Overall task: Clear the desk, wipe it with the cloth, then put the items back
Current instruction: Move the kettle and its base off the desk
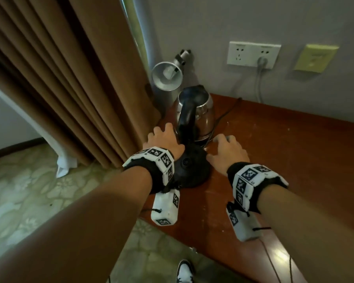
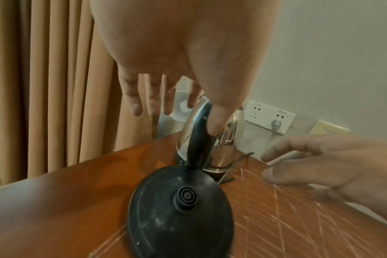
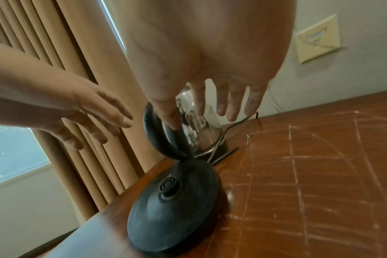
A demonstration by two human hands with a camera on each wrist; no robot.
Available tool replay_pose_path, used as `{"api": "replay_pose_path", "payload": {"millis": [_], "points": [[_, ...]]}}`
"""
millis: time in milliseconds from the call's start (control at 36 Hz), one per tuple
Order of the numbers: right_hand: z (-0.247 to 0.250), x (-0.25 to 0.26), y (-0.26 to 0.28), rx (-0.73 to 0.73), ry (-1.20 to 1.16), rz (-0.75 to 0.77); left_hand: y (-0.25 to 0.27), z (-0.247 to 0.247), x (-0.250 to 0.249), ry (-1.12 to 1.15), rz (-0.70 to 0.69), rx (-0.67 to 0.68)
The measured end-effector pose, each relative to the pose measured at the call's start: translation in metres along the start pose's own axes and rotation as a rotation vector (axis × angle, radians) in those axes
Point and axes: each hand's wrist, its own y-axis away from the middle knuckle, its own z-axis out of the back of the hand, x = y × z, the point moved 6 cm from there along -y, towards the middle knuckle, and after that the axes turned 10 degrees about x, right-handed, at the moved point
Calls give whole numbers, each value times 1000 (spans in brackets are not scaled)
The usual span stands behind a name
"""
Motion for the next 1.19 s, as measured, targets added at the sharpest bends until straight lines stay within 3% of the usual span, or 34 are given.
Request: {"api": "replay_pose_path", "payload": {"millis": [194,361,528,722,861,1000,1194], "points": [[-56,23,-25,144,39,37,-19,-5,-9,177,-114,-88],[-88,37,-43,301,139,115,-40,-4,-36,112,-236,-152],[-89,36,-62,204,148,114,-61,-9,-41,86,-240,-236],[-80,42,-64,175,183,195,-80,-6,-47,251,-327,-275],[-41,19,-45,137,384,202,-75,7,-69,239,-387,-322],[26,-45,-10,22,377,8,-50,23,-117,219,-476,-360],[105,-133,61,-76,359,-188,15,22,-225,222,-648,-374]]}}
